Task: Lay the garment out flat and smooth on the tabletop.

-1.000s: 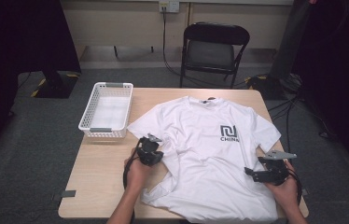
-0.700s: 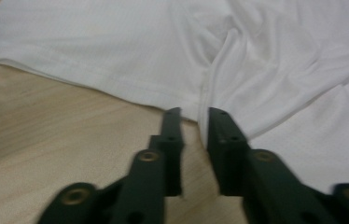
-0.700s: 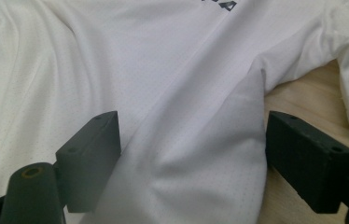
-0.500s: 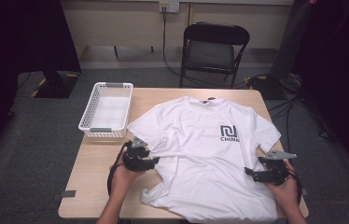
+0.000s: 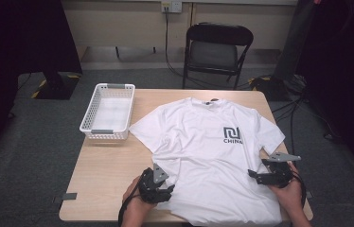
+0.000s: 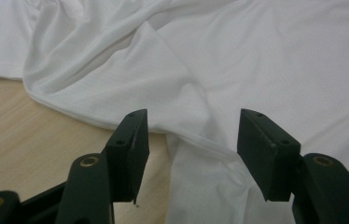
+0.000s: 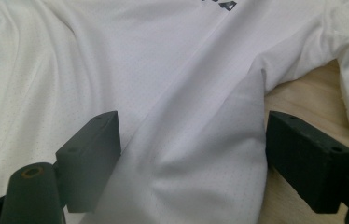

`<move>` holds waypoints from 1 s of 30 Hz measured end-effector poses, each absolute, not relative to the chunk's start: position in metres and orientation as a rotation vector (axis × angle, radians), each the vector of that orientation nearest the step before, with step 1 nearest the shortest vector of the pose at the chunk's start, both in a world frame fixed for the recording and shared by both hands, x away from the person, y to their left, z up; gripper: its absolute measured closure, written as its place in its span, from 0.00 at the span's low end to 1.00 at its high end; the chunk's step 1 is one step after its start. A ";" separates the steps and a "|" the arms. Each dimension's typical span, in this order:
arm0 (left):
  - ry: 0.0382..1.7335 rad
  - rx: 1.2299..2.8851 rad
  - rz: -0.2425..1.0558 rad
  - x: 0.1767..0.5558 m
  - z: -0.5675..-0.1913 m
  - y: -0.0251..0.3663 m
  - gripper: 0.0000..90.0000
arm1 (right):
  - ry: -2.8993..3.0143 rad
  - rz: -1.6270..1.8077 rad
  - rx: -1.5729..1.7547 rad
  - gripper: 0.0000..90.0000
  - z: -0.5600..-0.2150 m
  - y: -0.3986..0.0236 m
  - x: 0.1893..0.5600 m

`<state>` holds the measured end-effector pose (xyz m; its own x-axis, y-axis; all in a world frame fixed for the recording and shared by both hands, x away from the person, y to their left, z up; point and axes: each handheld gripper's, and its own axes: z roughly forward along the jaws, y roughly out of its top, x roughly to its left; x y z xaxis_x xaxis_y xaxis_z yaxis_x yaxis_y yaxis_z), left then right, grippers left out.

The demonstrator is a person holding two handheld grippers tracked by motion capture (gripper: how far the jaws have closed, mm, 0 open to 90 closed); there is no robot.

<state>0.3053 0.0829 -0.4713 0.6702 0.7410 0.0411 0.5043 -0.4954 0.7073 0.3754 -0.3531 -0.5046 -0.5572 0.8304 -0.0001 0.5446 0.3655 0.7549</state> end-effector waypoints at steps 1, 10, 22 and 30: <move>0.955 2.222 0.471 0.305 -0.473 0.081 0.49 | 2.250 1.026 1.200 0.19 -0.505 -0.353 0.375; 0.992 2.274 0.469 0.312 -0.479 0.083 0.85 | 2.250 1.025 1.201 0.19 -0.505 -0.353 0.375; 1.114 2.078 0.311 0.326 -0.466 0.129 0.98 | 2.250 1.026 1.200 0.19 -0.505 -0.353 0.376; 1.216 1.995 0.297 0.333 -0.470 0.170 0.97 | 2.251 1.026 1.198 0.19 -0.505 -0.353 0.376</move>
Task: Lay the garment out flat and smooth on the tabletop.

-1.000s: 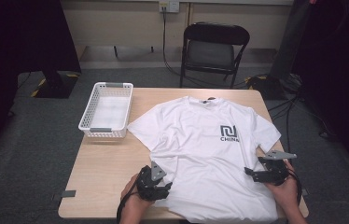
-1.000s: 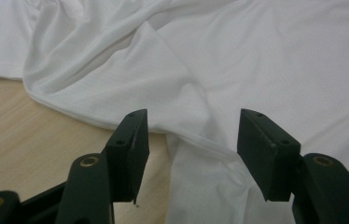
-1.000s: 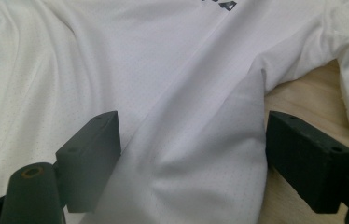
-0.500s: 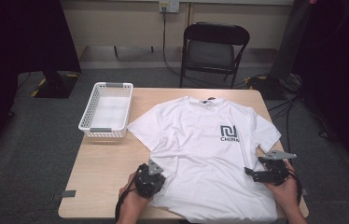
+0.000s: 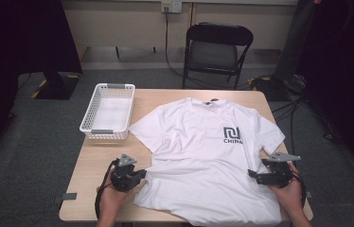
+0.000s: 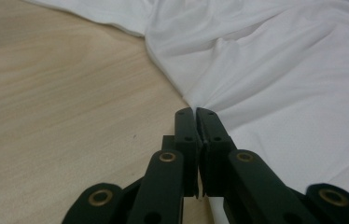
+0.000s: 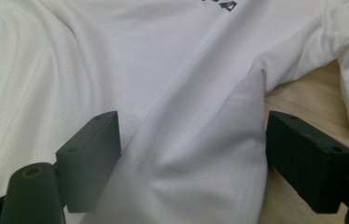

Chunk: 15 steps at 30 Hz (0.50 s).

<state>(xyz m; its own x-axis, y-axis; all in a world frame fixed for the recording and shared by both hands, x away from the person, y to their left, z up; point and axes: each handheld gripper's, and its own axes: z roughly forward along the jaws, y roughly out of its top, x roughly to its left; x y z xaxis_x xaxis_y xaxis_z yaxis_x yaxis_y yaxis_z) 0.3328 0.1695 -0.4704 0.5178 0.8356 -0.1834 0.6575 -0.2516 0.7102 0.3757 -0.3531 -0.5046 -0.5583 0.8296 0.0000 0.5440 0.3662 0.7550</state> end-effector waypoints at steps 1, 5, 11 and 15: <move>1.223 1.988 0.298 0.333 -0.471 0.172 0.96 | 2.251 1.027 1.199 0.19 -0.505 -0.353 0.376; 1.172 1.946 0.323 0.325 -0.473 0.183 0.64 | 2.251 1.026 1.199 0.19 -0.505 -0.353 0.376; 0.994 2.003 0.266 0.290 -0.478 0.192 0.37 | 2.250 1.026 1.199 0.19 -0.505 -0.353 0.376; 0.881 2.075 0.240 0.272 -0.480 0.183 0.34 | 2.250 1.027 1.198 0.19 -0.505 -0.353 0.376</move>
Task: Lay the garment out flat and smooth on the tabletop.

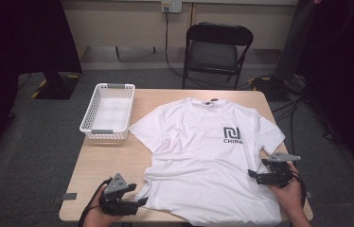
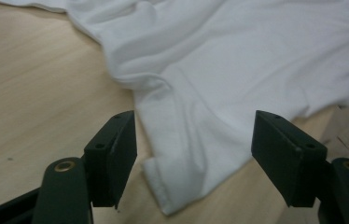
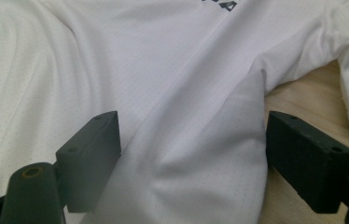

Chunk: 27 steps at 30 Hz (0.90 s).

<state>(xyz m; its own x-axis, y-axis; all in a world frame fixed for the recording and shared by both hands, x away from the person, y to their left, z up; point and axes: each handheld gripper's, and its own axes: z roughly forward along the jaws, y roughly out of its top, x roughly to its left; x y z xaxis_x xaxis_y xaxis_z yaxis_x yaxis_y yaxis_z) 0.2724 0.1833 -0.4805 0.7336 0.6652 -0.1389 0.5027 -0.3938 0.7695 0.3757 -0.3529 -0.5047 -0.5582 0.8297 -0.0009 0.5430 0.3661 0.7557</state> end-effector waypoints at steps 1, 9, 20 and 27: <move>0.862 2.110 0.248 0.271 -0.482 0.180 0.34 | 2.250 1.027 1.198 0.19 -0.505 -0.353 0.376; 0.926 2.195 0.275 0.275 -0.488 0.171 0.51 | 2.249 1.027 1.200 0.19 -0.505 -0.353 0.376; 0.951 2.109 -0.018 0.265 -0.462 0.170 0.95 | 2.250 1.026 1.200 0.19 -0.505 -0.353 0.376; 0.906 2.079 -0.120 0.243 -0.451 0.178 0.95 | 2.249 1.026 1.200 0.19 -0.505 -0.353 0.376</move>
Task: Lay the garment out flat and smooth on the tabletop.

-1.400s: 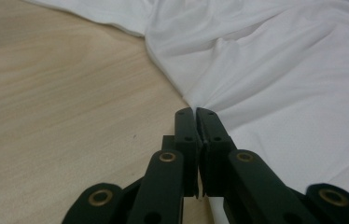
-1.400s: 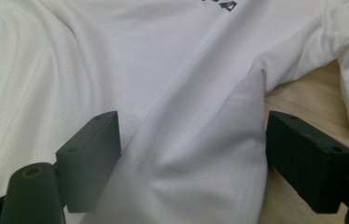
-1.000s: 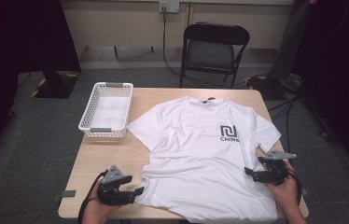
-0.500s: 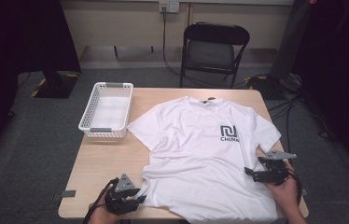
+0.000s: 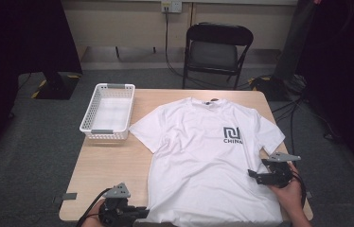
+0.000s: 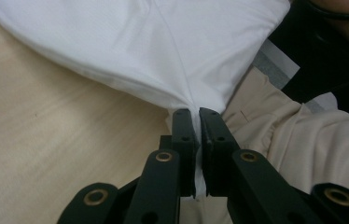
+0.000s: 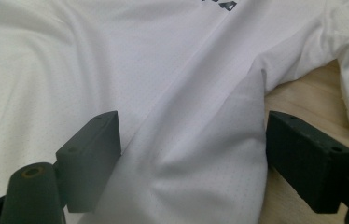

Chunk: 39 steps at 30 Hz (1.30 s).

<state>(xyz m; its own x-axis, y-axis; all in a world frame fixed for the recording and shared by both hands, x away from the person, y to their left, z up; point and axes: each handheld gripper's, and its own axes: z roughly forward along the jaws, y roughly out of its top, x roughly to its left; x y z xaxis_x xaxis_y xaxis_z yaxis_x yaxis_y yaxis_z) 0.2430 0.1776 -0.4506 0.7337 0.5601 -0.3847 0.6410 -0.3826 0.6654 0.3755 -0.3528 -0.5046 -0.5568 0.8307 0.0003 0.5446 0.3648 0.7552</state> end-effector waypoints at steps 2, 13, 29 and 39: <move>0.923 2.059 -0.117 0.244 -0.453 0.183 0.94 | 2.249 1.026 1.199 0.19 -0.505 -0.353 0.376; 0.991 2.077 0.156 0.275 -0.467 0.177 0.38 | 2.249 1.027 1.198 0.19 -0.505 -0.353 0.376; 1.040 2.171 0.133 0.270 -0.481 0.174 0.42 | 2.249 1.027 1.199 0.19 -0.505 -0.353 0.376; 1.016 2.241 -0.025 0.259 -0.476 0.164 0.96 | 2.248 1.027 1.202 0.19 -0.505 -0.353 0.375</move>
